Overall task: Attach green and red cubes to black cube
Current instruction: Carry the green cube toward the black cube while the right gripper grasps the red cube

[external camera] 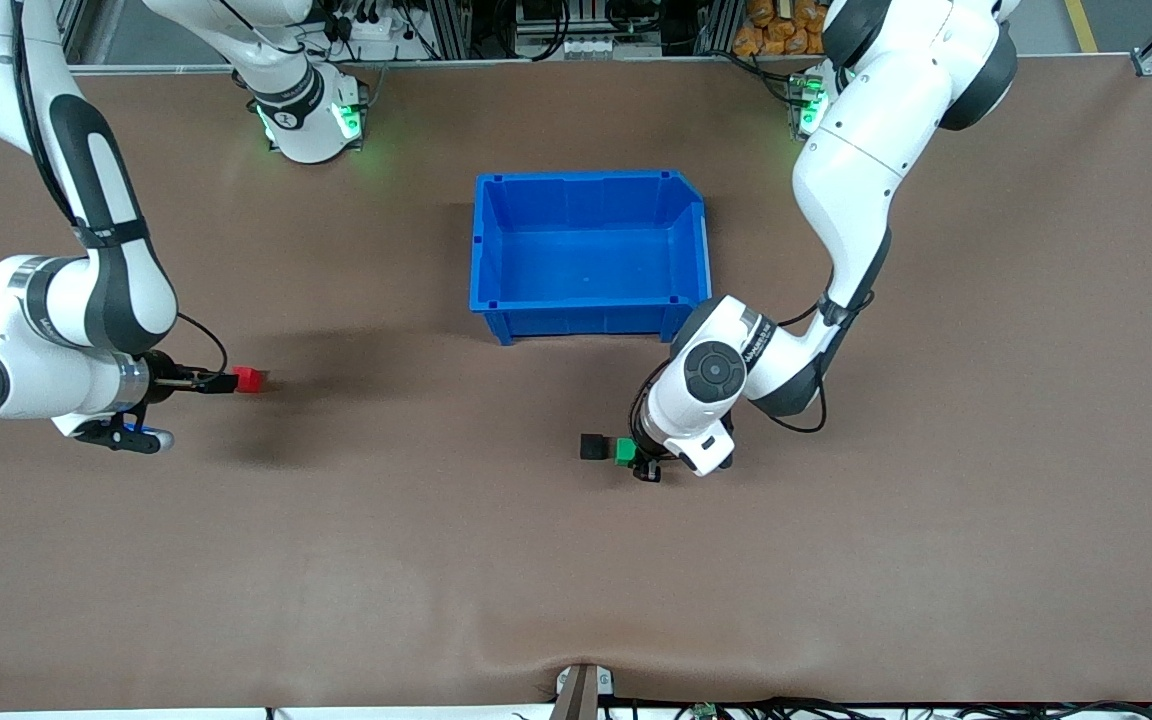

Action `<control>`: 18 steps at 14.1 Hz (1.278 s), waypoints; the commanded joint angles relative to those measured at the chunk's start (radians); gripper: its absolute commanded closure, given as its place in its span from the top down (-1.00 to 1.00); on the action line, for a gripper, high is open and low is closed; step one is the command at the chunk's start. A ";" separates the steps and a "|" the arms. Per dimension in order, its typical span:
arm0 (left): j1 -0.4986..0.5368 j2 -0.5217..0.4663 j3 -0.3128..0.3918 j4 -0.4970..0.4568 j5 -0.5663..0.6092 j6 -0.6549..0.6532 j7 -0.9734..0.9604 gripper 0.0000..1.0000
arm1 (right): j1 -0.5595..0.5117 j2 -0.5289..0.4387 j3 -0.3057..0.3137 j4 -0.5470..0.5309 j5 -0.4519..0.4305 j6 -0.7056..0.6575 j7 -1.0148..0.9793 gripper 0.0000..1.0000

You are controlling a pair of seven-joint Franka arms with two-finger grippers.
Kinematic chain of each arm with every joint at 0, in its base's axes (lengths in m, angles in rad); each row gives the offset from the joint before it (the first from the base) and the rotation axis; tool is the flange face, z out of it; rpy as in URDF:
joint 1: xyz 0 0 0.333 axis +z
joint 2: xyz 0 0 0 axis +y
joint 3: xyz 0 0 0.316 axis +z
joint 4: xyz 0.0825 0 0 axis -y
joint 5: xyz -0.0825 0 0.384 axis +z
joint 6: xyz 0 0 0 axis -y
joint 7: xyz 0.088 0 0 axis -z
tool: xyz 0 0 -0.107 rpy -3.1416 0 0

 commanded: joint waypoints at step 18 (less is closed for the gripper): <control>-0.039 -0.020 0.011 0.027 -0.016 -0.072 -0.095 -1.00 | -0.015 0.057 0.015 -0.095 0.017 0.222 0.000 1.00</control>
